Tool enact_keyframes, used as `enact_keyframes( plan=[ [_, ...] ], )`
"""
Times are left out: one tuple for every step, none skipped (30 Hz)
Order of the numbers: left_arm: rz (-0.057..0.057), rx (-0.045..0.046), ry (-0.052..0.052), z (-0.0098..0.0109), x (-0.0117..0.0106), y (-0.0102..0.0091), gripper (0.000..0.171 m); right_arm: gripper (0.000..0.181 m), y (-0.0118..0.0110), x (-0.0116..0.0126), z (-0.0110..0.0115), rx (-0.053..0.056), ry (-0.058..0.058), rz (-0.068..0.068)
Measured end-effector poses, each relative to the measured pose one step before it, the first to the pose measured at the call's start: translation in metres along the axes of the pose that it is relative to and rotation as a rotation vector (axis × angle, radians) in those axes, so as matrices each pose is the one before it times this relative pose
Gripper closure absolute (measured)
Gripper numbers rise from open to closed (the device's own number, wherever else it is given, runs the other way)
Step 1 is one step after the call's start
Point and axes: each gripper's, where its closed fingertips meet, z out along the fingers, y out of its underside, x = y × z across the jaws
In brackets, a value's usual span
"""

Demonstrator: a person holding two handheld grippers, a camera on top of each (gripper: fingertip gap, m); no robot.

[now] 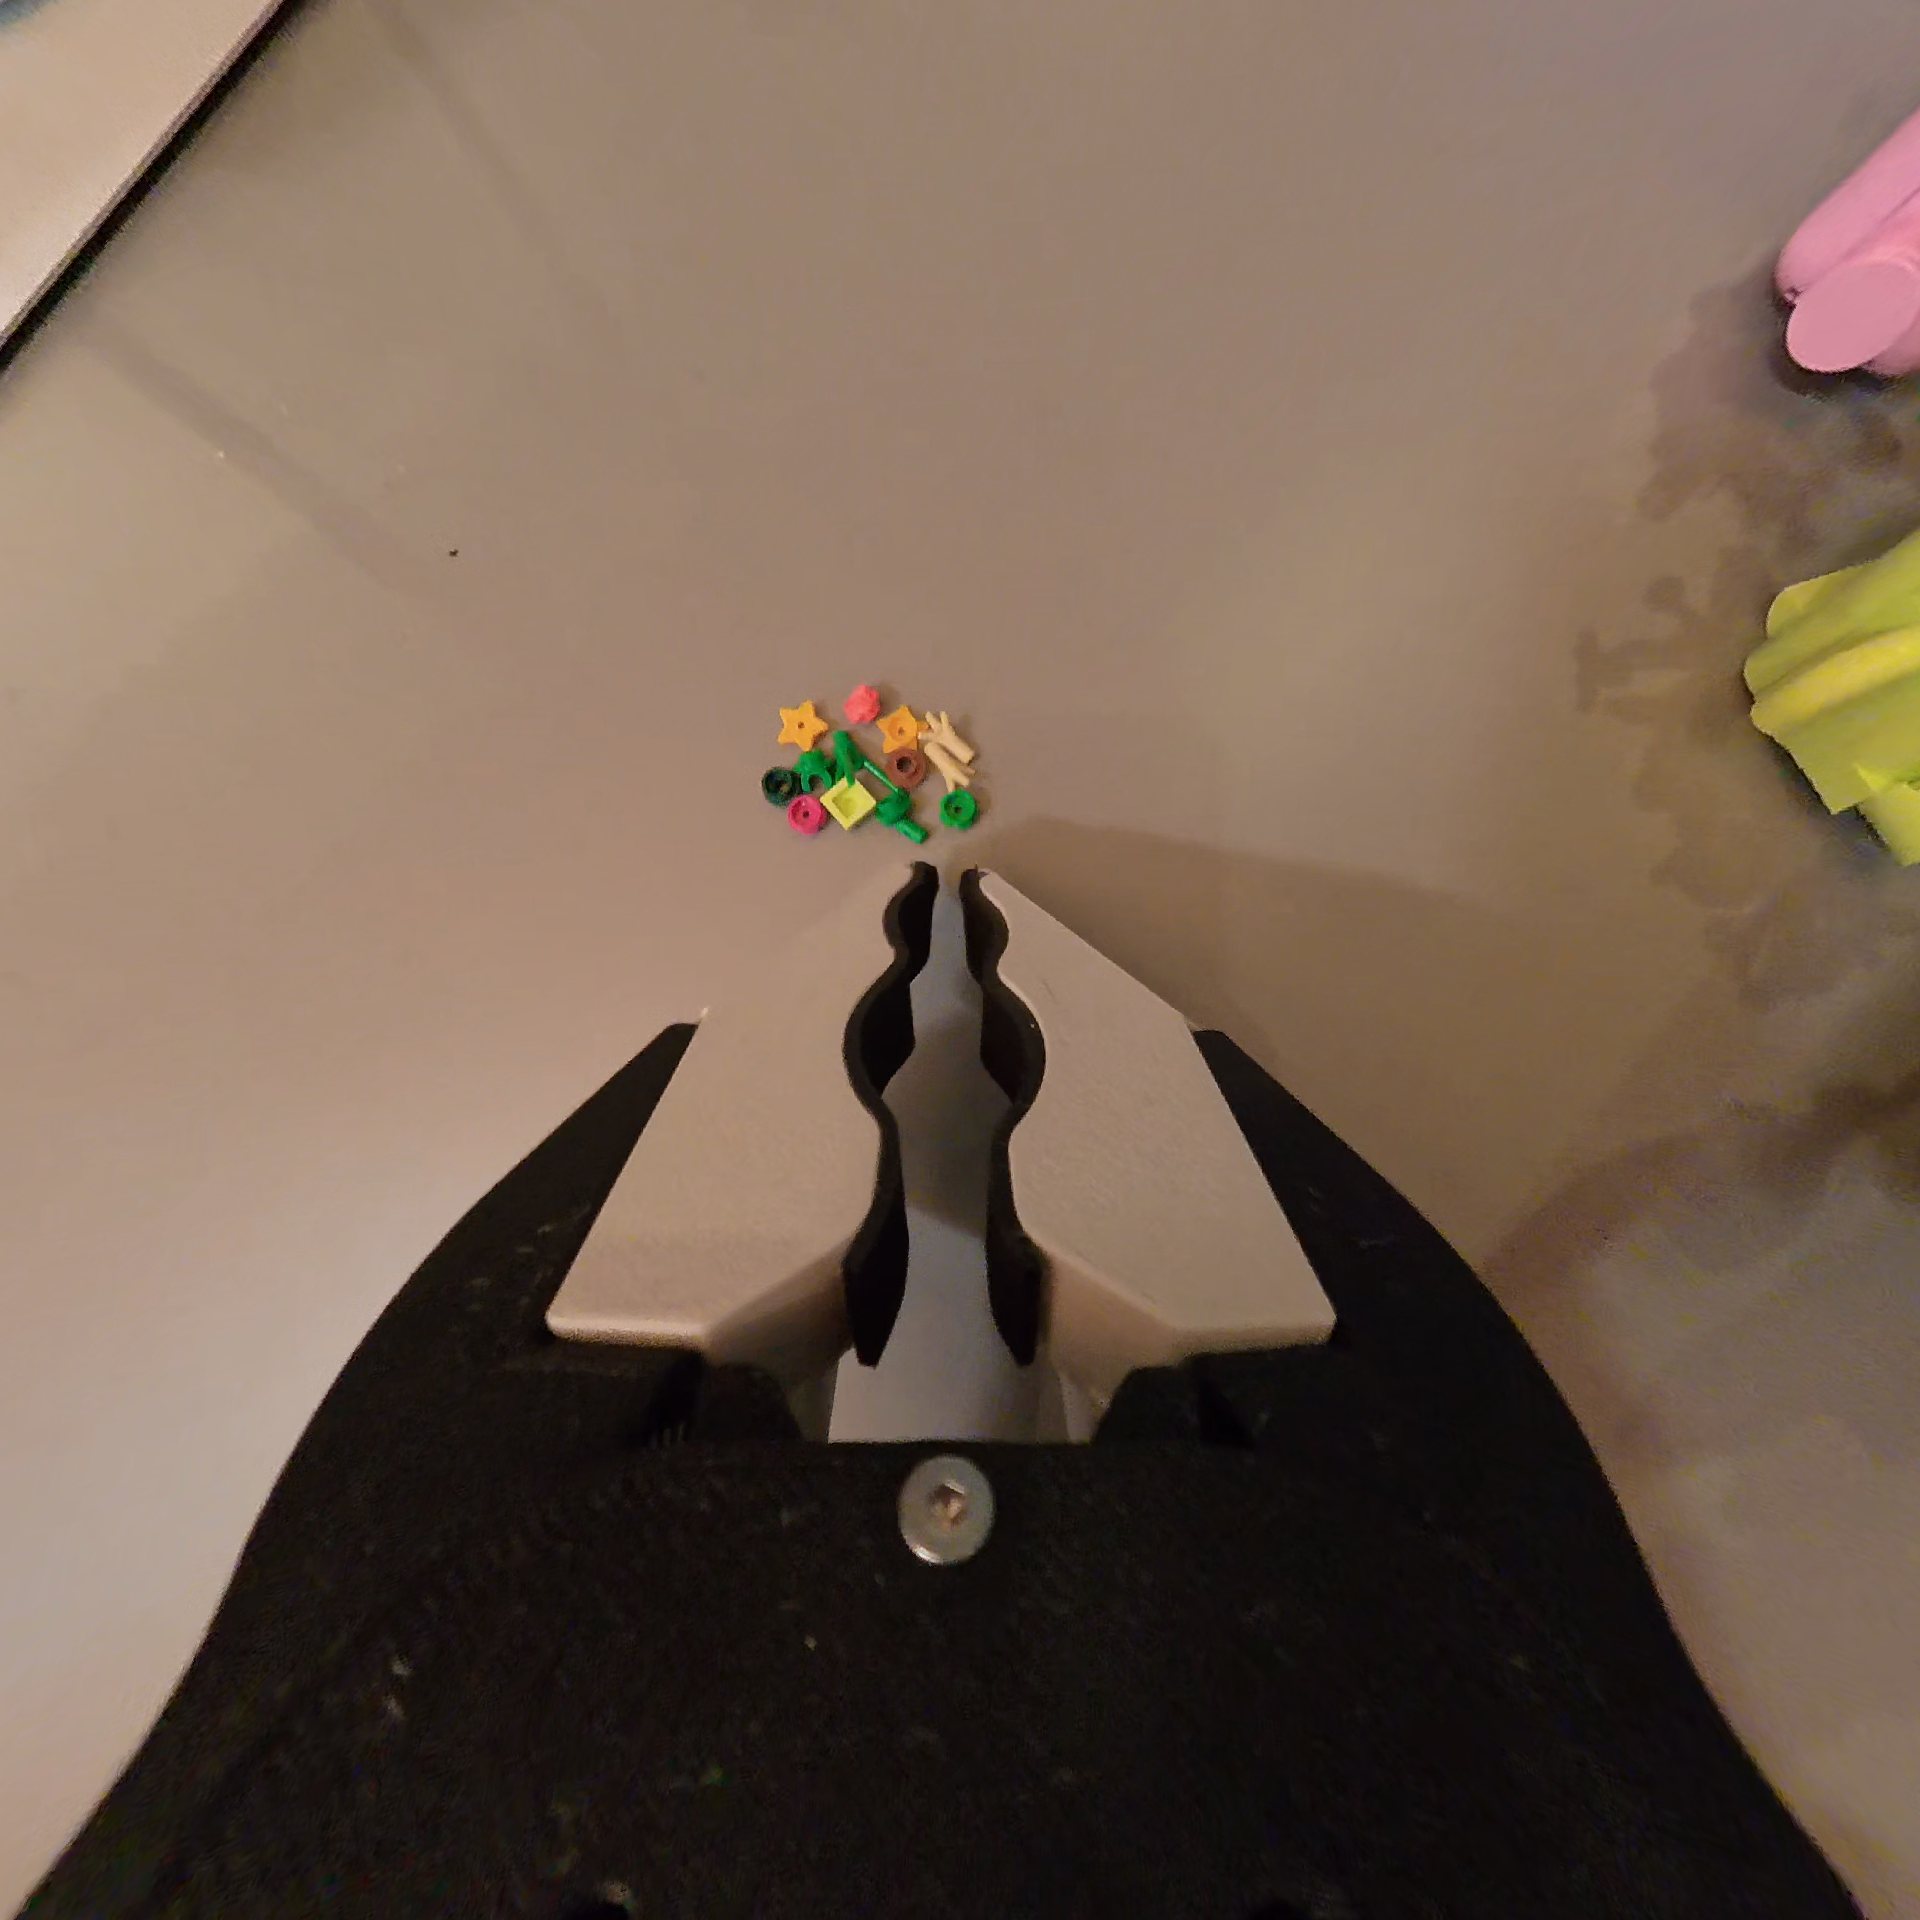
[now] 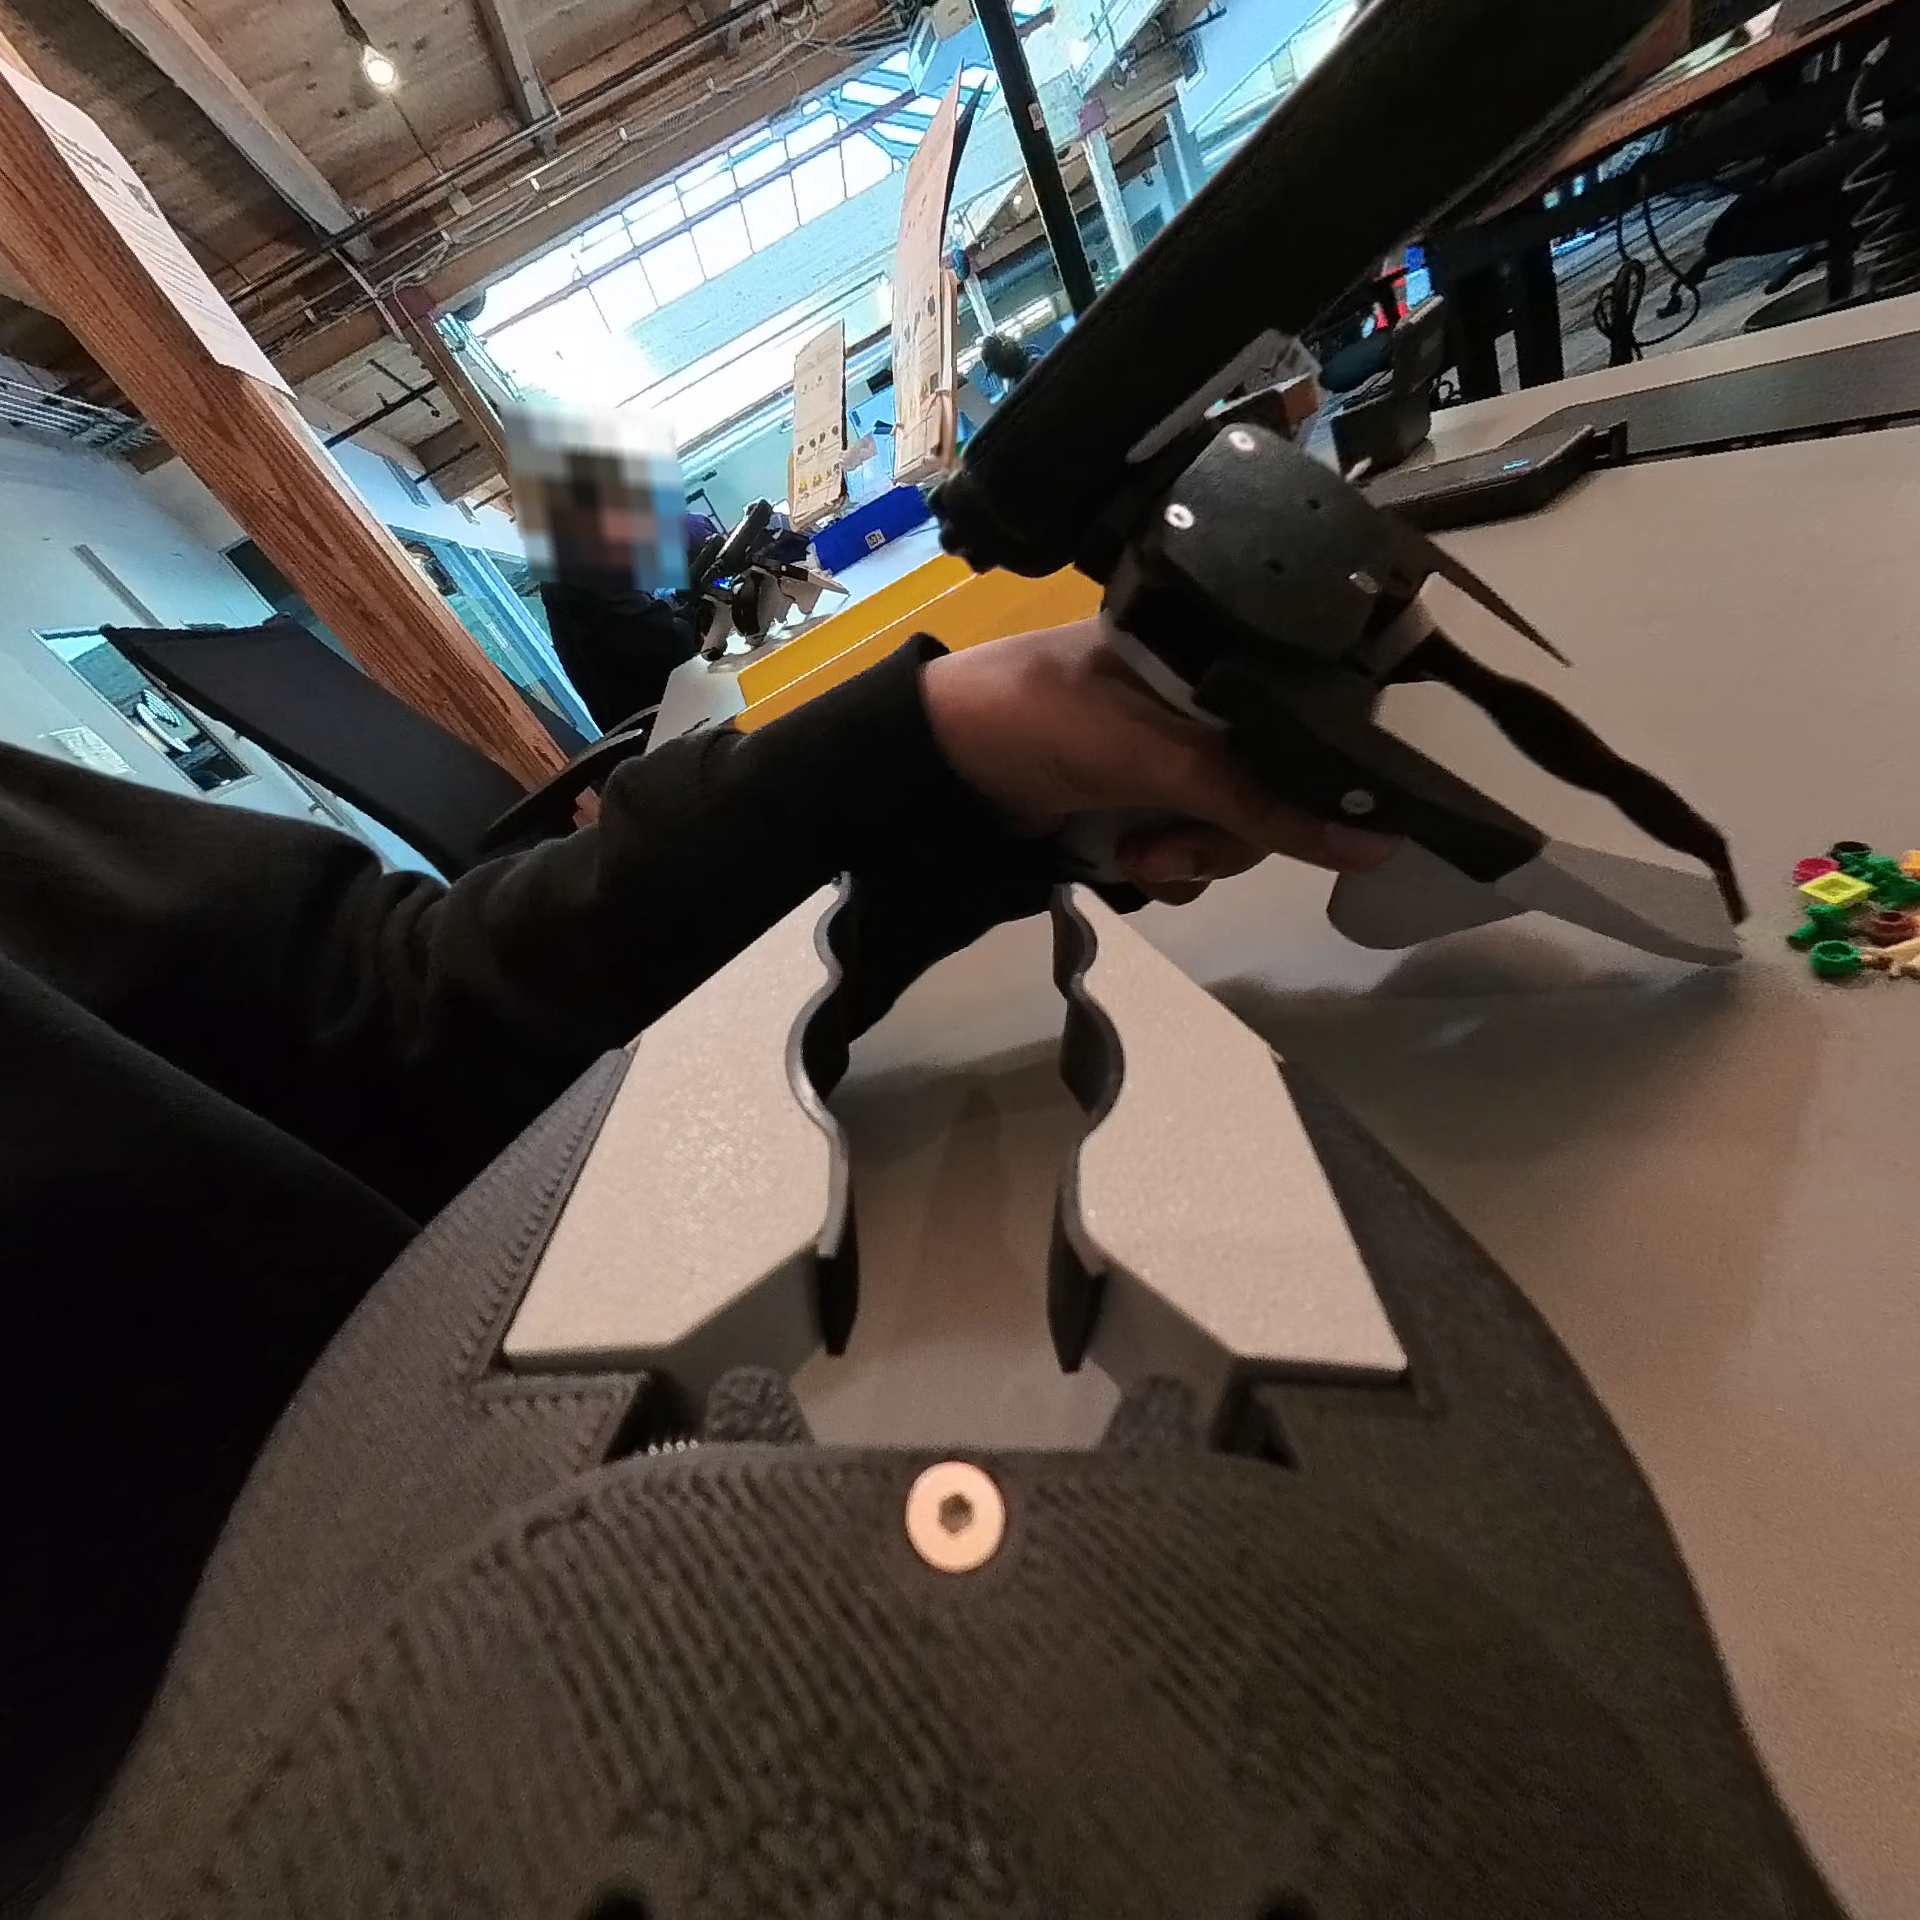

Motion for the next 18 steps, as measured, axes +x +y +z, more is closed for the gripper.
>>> enact_keyframes(
  plan=[
    [-0.0004,0.00031,-0.0052,-0.0013,-0.00029,0.00238,0.166,0.145,0.00002,-0.00005,-0.00001,0.0002,-0.0007,0.0011],
    [-0.0045,0.00199,-0.0076,-0.00081,-0.00089,0.00202,0.161,0.145,-0.00005,-0.00004,0.00003,0.0004,0.0,0.0005],
    [-0.0089,0.00589,-0.0069,-0.00023,-0.00089,0.00109,0.154,0.145,-0.00002,0.00005,-0.00008,0.0006,-0.0002,0.0005],
    [-0.0104,0.00688,-0.0037,0.00056,-0.00057,0.00066,0.146,0.145,-0.00005,-0.00012,0.00003,0.0004,-0.0005,0.0007],
    [-0.0097,0.00349,-0.0046,0.00122,-0.0008,0.00078,0.14,0.145,0.00012,-0.00011,0.00008,-0.0003,-0.0008,0.0009],
    [-0.0085,0.00237,-0.0057,0.00148,-0.00092,0.00048,0.136,0.145,0.00016,0.0,0.00006,-0.0005,-0.0003,0.0005],
    [-0.011,0.0117,-0.0042,0.00103,-0.00067,-0.00153,0.135,0.145,0.00001,0.00006,0.00009,-0.0001,0.0004,0.0002],
    [-0.0091,0.00774,-0.0025,0.00139,-0.00053,-0.00129,0.134,0.145,-0.00006,0.0001,-0.00011,0.0002,0.0003,0.0002],
    [-0.008,0.00847,-0.001,0.00144,-0.00027,-0.00171,0.134,0.145,-0.00005,0.00002,0.00003,0.0004,0.0002,0.0002],
    [-0.0064,0.00738,-0.0016,0.00154,-0.00063,-0.00176,0.134,0.145,0.0,0.0001,-0.00009,0.0004,0.0002,0.0006],
    [-0.0053,0.00548,-0.0027,0.00157,-0.00078,-0.00152,0.135,0.145,-0.00003,0.00012,0.00006,0.0002,-0.0003,0.0012],
    [-0.003,0.00331,-0.002,0.00141,-0.00094,-0.00119,0.135,0.145,-0.00008,0.0001,-0.00014,0.0004,-0.0005,0.0017],
    [-0.0032,0.00388,-0.0033,0.00128,-0.00121,-0.00138,0.137,0.145,-0.00009,0.00015,-0.0001,0.001,-0.0004,0.0018],
    [-0.0041,0.00382,-0.0028,0.00127,-0.00129,-0.00103,0.139,0.145,-0.00022,0.00012,-0.00017,0.0014,-0.0003,0.0014],
    [-0.0047,0.00354,-0.0017,0.00123,-0.00128,-0.00095,0.141,0.145,-0.00015,0.00011,-0.00007,0.0011,-0.0002,0.0009],
    [-0.0055,0.00501,-0.0037,0.00098,-0.00188,-0.0012,0.144,0.145,-0.00009,0.00001,-0.00009,0.0004,-0.0003,0.0003],
    [-0.0042,0.00483,-0.0072,0.001,-0.00234,-0.00106,0.148,0.145,0.00002,-0.00001,0.00008,-0.0002,-0.0003,-0.0001],
    [-0.0033,0.00409,-0.0053,0.0009,-0.00209,-0.00089,0.151,0.145,0.00009,-0.00011,0.0,-0.0003,-0.0003,-0.0002]
  ],
)
